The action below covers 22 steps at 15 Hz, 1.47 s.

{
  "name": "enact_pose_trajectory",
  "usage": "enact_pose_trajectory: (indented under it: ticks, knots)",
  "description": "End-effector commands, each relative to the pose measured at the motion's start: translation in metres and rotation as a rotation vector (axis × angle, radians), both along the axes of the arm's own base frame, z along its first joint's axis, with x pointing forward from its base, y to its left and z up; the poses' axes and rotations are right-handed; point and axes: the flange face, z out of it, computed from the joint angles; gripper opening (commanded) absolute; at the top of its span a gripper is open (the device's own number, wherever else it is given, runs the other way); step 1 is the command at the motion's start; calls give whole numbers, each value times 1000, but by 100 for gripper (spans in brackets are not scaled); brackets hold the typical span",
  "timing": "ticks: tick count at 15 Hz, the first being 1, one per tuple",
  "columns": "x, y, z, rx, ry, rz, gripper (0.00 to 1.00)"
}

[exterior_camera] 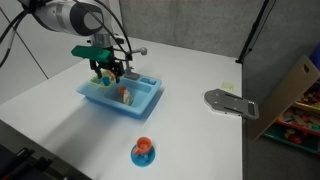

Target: Pick up the orange cup and put it in the sink

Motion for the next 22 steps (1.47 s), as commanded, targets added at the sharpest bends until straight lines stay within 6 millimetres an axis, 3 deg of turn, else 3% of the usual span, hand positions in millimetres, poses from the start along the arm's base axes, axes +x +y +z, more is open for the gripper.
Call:
enact_pose_trajectory:
  ticks: [1,9,16,22]
  knots:
    - [-2,1,-1,-5,13,15,100]
    - [-33,4,28,-28,92,16,100]
    - [-69,-9,77,-68,102,-8,100]
    - [-85,-17,131,-46,61,-32,100]
